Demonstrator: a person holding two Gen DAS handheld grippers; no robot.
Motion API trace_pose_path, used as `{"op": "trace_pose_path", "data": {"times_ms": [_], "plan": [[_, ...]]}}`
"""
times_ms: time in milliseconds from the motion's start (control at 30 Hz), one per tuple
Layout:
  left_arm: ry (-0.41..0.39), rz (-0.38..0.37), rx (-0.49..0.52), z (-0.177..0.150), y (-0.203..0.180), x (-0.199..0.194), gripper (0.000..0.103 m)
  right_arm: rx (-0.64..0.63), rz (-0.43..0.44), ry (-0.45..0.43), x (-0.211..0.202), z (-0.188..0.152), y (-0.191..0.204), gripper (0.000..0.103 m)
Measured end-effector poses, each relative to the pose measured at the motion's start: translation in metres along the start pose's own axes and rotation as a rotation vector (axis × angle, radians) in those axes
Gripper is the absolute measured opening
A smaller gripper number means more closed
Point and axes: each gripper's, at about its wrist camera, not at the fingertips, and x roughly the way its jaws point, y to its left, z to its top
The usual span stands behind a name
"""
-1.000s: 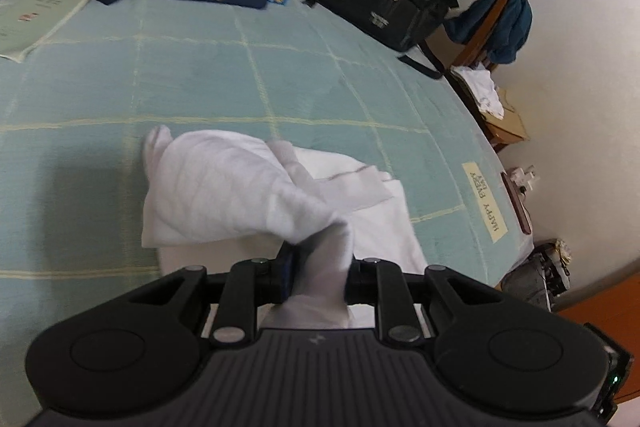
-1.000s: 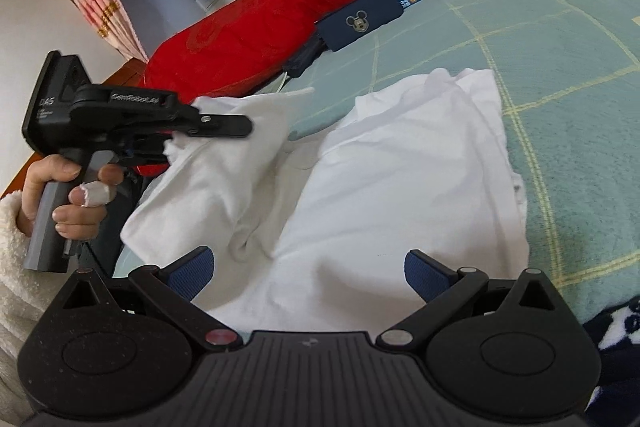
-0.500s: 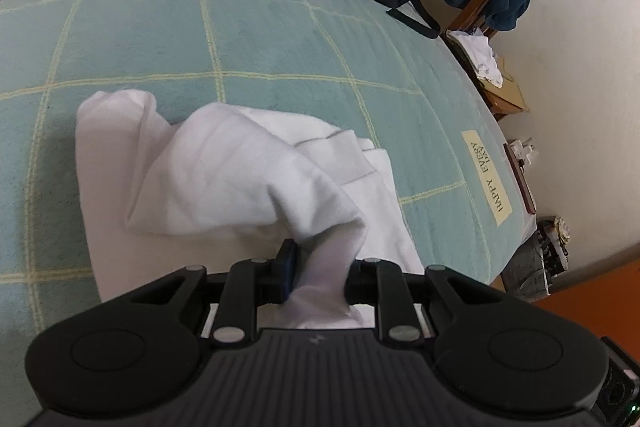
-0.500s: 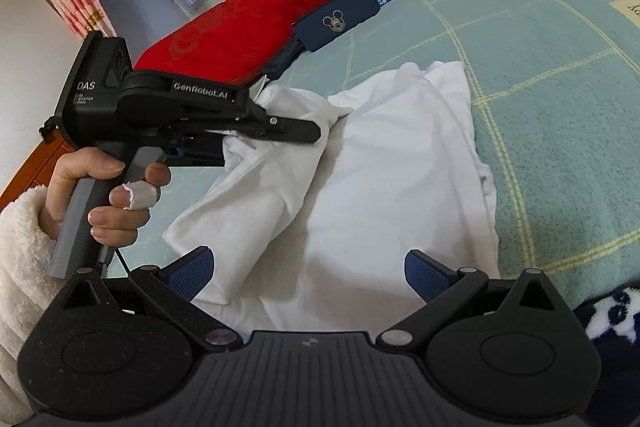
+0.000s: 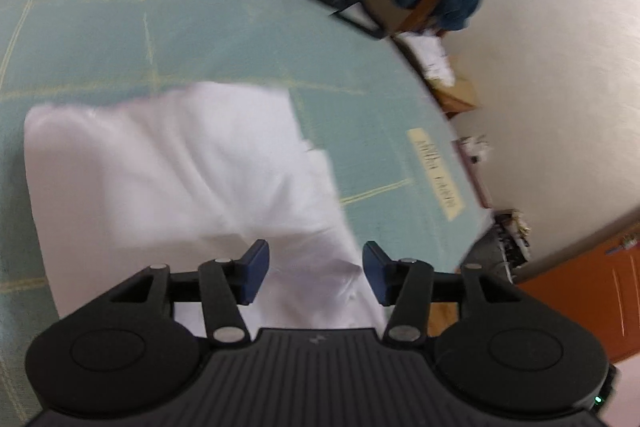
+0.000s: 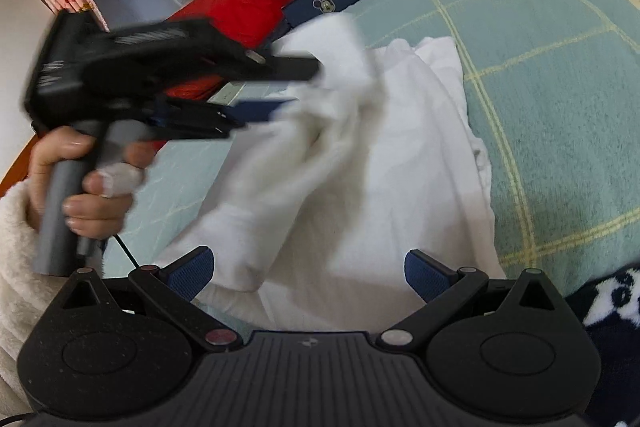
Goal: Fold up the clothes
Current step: 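Lift the held side over the shirt body with the left gripper and release, then grasp the opposite side edge of the shirt with the right gripper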
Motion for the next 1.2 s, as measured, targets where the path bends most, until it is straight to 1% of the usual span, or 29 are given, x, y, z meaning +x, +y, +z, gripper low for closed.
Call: {"op": "trace_pose_path", "data": {"times_ms": [67, 100, 167, 233, 300, 400, 500, 567, 633, 700, 800, 867, 933, 1033, 1133, 1200], "plan": [[-0.041, 0.03, 0.054, -0.006, -0.006, -0.019, 0.064, 0.012, 0.014, 0.005, -0.001, -0.002, -0.004, 0.103], [-0.057, 0.065, 0.088, -0.012, -0.009, -0.026, 0.067, 0.019, 0.021, 0.007, -0.001, -0.002, -0.005, 0.103], [-0.084, 0.146, 0.153, -0.025, -0.015, -0.039, 0.07, 0.038, 0.04, 0.004, -0.003, -0.003, -0.01, 0.103], [-0.11, 0.226, 0.216, -0.042, -0.019, -0.052, 0.071, 0.064, 0.067, -0.001, -0.006, -0.003, -0.016, 0.103], [-0.136, 0.258, 0.258, -0.063, -0.022, -0.064, 0.073, 0.102, 0.11, -0.011, -0.01, -0.002, -0.022, 0.103], [-0.186, 0.286, 0.278, -0.087, -0.025, -0.083, 0.078, 0.154, 0.182, -0.027, -0.012, 0.005, -0.03, 0.103], [-0.227, 0.315, 0.249, -0.105, -0.022, -0.098, 0.079, 0.199, 0.248, -0.038, -0.01, 0.016, -0.037, 0.103], [-0.231, 0.334, 0.239, -0.114, -0.021, -0.105, 0.079, 0.228, 0.267, -0.035, -0.004, 0.027, -0.041, 0.103], [-0.232, 0.374, 0.277, -0.122, -0.025, -0.109, 0.08, 0.248, 0.265, -0.034, 0.002, 0.037, -0.043, 0.103], [-0.228, 0.409, 0.313, -0.127, -0.027, -0.109, 0.084, 0.246, 0.264, -0.04, 0.009, 0.046, -0.042, 0.103], [-0.218, 0.421, 0.317, -0.132, -0.027, -0.106, 0.084, 0.24, 0.243, -0.032, 0.027, 0.059, -0.042, 0.103], [-0.215, 0.423, 0.312, -0.133, -0.027, -0.105, 0.084, 0.27, 0.237, -0.005, 0.041, 0.064, -0.046, 0.103], [-0.215, 0.426, 0.314, -0.135, -0.027, -0.104, 0.084, 0.273, 0.24, 0.011, 0.05, 0.063, -0.045, 0.103], [-0.214, 0.434, 0.314, -0.135, -0.027, -0.103, 0.084, 0.253, 0.236, 0.018, 0.054, 0.058, -0.039, 0.103], [-0.21, 0.449, 0.319, -0.134, -0.027, -0.102, 0.084, 0.263, 0.245, -0.003, 0.052, 0.053, -0.037, 0.103], [-0.207, 0.444, 0.323, -0.135, -0.027, -0.101, 0.084, 0.255, 0.245, -0.001, 0.051, 0.058, -0.032, 0.103]]}}
